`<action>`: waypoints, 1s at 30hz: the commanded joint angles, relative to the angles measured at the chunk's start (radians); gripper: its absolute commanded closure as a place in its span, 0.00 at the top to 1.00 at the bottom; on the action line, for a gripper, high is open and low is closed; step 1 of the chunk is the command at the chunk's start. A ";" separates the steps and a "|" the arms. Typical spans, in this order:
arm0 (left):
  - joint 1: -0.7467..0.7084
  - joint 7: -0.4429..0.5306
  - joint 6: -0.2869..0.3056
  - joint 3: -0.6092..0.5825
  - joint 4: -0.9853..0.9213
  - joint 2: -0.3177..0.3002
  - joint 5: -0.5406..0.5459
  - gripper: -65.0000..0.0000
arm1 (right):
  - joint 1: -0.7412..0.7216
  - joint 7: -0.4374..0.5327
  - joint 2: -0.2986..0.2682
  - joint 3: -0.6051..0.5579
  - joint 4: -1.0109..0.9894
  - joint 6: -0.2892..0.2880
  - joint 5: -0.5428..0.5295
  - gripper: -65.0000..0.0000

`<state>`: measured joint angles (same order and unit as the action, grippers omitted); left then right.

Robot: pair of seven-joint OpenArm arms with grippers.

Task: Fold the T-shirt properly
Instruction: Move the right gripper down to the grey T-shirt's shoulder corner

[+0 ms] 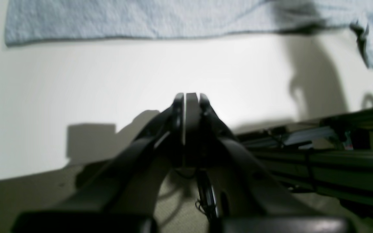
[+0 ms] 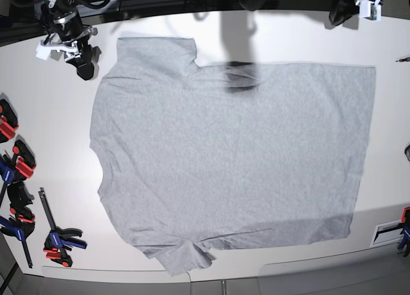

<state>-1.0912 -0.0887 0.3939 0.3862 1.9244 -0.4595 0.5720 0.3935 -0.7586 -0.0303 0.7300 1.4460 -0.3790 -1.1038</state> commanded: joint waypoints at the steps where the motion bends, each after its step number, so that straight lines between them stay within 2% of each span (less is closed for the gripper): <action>1: -0.014 0.008 0.003 0.006 0.013 -0.006 0.006 0.00 | -0.024 -0.103 0.003 -0.023 0.014 0.006 0.111 0.48; 5: -0.014 -0.017 0.003 0.006 0.013 -0.006 0.006 0.00 | -0.004 -0.117 0.012 -0.023 0.063 0.006 0.143 0.48; 12: -0.014 -0.016 0.003 0.006 0.013 -0.006 0.006 0.00 | 0.084 -0.097 0.067 -0.023 0.227 0.010 0.163 0.48; 18: -0.014 -0.016 0.003 0.006 0.013 -0.007 0.006 0.00 | 0.086 -0.045 0.072 -0.023 0.227 0.090 0.215 0.48; 20: -0.014 -0.016 0.003 0.006 0.013 -0.006 0.006 0.00 | 0.079 -0.005 0.071 -0.023 0.227 0.105 0.215 0.48; 30: -0.014 -0.016 0.003 0.006 0.013 -0.006 0.006 0.00 | -0.014 0.000 0.071 -0.044 0.220 0.152 0.306 0.48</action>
<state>-1.0912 -0.1280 0.3939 0.3862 1.9244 -0.4599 0.5720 0.3790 -0.7616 0.0471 0.6849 1.6562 -0.2310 -0.8001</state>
